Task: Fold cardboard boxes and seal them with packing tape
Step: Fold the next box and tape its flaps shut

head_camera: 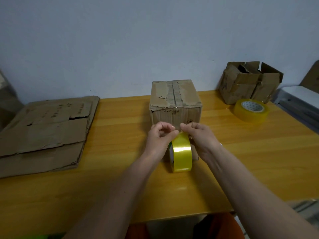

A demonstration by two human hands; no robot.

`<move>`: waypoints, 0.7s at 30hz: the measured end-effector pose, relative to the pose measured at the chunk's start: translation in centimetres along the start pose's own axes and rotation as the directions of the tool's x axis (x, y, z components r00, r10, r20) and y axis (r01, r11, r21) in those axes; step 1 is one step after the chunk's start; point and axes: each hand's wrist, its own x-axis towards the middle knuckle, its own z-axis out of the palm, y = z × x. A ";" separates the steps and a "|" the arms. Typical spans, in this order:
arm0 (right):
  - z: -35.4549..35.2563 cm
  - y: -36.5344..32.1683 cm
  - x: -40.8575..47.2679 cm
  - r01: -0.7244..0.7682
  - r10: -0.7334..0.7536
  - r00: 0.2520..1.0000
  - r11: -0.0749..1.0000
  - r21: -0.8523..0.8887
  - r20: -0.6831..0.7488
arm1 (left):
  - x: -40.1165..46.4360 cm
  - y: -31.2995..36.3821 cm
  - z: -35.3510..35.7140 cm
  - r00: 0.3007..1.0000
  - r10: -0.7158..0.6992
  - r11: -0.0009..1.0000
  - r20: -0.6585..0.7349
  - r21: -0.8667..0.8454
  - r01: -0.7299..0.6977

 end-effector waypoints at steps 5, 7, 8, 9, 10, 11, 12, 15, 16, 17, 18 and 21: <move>1.2 0.0 -0.9 -0.053 0.061 0.997 0.979 0.197 -0.037 | -0.8 0.3 0.1 0.996 0.086 0.992 -0.037 0.100 -0.082; 1.3 0.0 -1.1 -0.032 0.046 0.997 0.977 0.210 -0.064 | -1.0 0.4 0.4 0.994 0.088 0.983 -0.063 0.168 -0.077; 1.3 0.1 -1.1 -0.024 0.042 0.996 0.976 0.216 -0.078 | -1.2 0.5 0.6 0.993 0.091 0.980 -0.078 0.181 -0.076; 1.4 0.1 -1.2 -0.021 0.041 0.995 0.976 0.217 -0.088 | -1.4 0.6 0.7 0.992 0.089 0.982 -0.094 0.176 -0.072; 1.4 0.1 -1.3 -0.021 0.043 0.994 0.976 0.216 -0.097 | -1.5 0.7 0.7 0.991 0.087 0.985 -0.107 0.160 -0.069; 1.3 0.2 -1.4 -0.022 0.045 0.994 0.976 0.217 -0.102 | -1.6 0.8 0.6 0.990 0.092 0.988 -0.110 0.136 -0.077; 1.3 0.3 -1.4 -0.019 0.043 0.993 0.976 0.219 -0.106 | -1.7 0.9 0.5 0.989 0.106 0.987 -0.106 0.133 -0.091; 1.3 0.2 -1.8 -0.005 0.027 0.994 0.978 0.208 -0.104 | -1.9 1.3 0.4 0.983 0.173 0.953 -0.061 0.260 -0.152; 1.2 0.2 -1.9 0.002 0.017 0.995 0.982 0.190 -0.097 | -1.8 1.4 0.4 0.979 0.195 0.933 -0.056 0.319 -0.167; 1.2 0.2 -2.0 0.018 -0.003 0.996 0.987 0.162 -0.093 | -1.8 1.4 0.4 0.973 0.220 0.912 -0.066 0.368 -0.182; 1.1 0.2 -2.1 0.045 -0.035 0.995 0.993 0.106 -0.095 | -1.7 1.3 0.4 0.965 0.249 0.891 -0.083 0.409 -0.195; 0.5 0.2 -2.3 0.153 -0.168 0.979 0.979 -0.136 -0.112 | -1.7 1.1 1.0 0.922 0.374 0.748 -0.097 0.619 -0.239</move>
